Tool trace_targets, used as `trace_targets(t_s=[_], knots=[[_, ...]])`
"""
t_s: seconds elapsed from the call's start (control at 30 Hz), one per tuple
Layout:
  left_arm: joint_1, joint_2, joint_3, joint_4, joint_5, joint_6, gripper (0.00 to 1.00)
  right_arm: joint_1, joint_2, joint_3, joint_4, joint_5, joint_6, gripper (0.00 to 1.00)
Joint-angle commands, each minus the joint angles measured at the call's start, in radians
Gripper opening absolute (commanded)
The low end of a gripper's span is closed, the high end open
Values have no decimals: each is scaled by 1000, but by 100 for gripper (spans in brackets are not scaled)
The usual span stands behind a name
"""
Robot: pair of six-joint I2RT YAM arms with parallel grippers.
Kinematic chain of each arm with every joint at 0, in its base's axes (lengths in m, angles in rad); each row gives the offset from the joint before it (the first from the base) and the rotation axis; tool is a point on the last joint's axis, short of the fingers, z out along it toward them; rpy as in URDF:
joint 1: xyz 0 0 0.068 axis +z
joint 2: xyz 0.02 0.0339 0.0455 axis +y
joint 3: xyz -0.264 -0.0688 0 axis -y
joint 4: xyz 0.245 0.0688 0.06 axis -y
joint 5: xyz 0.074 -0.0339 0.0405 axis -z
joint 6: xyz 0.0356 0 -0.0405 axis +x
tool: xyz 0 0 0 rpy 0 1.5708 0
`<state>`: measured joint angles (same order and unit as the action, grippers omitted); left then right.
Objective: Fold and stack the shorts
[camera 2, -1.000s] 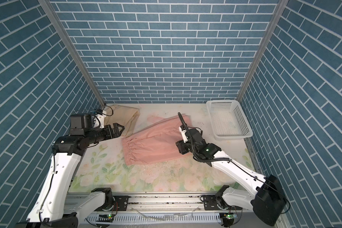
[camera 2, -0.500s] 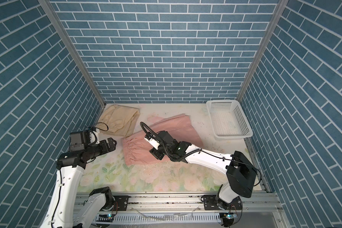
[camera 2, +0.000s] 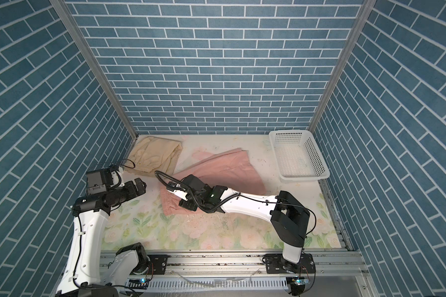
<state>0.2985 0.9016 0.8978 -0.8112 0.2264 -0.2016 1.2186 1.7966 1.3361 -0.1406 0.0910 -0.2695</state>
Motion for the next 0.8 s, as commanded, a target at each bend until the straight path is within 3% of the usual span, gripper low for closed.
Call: trace_targets(t_s=[0.0,0.4,0.57,0.77], knots=[[23,6,-10,-17,-60,-15,100,34,52,30,8,81,-173,64],[142,121,-20,33,185,-15,100,70,182,39,87,82,-308,66],[150,163,-15,28,200,-16,100,104,215,72,90,20,-319,67],[153,163,-10,23,195,-19,100,146,299,139,85,87,-303,67]])
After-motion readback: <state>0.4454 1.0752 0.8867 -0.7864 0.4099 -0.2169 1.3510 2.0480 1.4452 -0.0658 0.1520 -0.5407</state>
